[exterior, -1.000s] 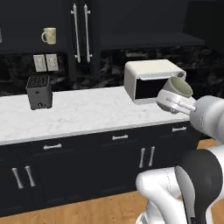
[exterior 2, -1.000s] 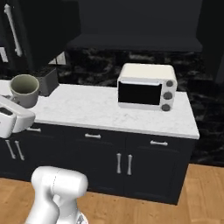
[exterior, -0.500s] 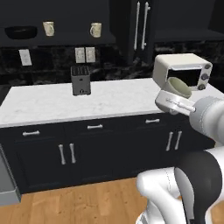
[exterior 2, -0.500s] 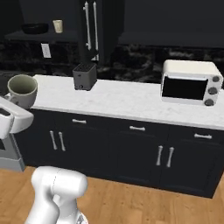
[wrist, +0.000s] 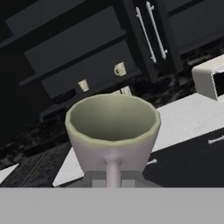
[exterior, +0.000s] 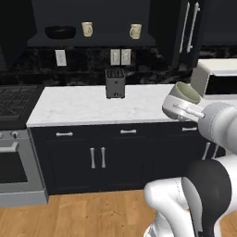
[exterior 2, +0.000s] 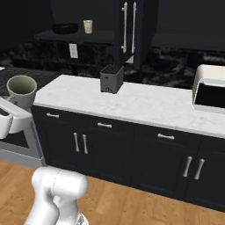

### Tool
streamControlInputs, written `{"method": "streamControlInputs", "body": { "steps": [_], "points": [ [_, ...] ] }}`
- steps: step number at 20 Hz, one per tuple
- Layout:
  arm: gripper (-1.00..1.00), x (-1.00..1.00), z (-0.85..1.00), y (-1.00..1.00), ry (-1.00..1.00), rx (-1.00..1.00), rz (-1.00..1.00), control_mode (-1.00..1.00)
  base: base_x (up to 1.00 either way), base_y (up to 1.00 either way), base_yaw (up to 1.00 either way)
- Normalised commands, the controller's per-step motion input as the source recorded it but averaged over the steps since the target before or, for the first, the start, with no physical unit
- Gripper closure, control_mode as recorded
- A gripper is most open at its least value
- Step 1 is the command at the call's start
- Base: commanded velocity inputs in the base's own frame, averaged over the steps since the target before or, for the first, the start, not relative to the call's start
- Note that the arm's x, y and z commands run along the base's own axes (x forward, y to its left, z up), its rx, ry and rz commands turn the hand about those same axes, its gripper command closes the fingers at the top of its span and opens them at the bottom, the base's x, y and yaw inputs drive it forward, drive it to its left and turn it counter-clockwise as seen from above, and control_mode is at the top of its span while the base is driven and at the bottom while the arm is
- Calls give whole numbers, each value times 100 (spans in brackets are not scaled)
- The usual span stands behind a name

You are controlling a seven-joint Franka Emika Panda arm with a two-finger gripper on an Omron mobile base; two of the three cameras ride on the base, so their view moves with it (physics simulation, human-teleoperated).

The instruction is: Gather all objects into one cabinet and sort the glasses and bowls to opposite sides.

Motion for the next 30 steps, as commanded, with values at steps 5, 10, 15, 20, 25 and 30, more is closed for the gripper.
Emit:
{"method": "streamControlInputs", "body": {
  "steps": [5,10,15,20,25,30],
  "points": [
    [100,0,0,0,0,0,0,100,68,0,0],
    [100,0,0,0,0,0,0,100,81,45,8],
    [100,0,0,0,0,0,0,100,55,31,10],
    [100,0,0,0,0,0,0,100,29,11,1],
    [100,0,0,0,0,0,0,100,60,0,0],
    [100,0,0,0,0,0,0,100,48,12,0]
  ]
}}
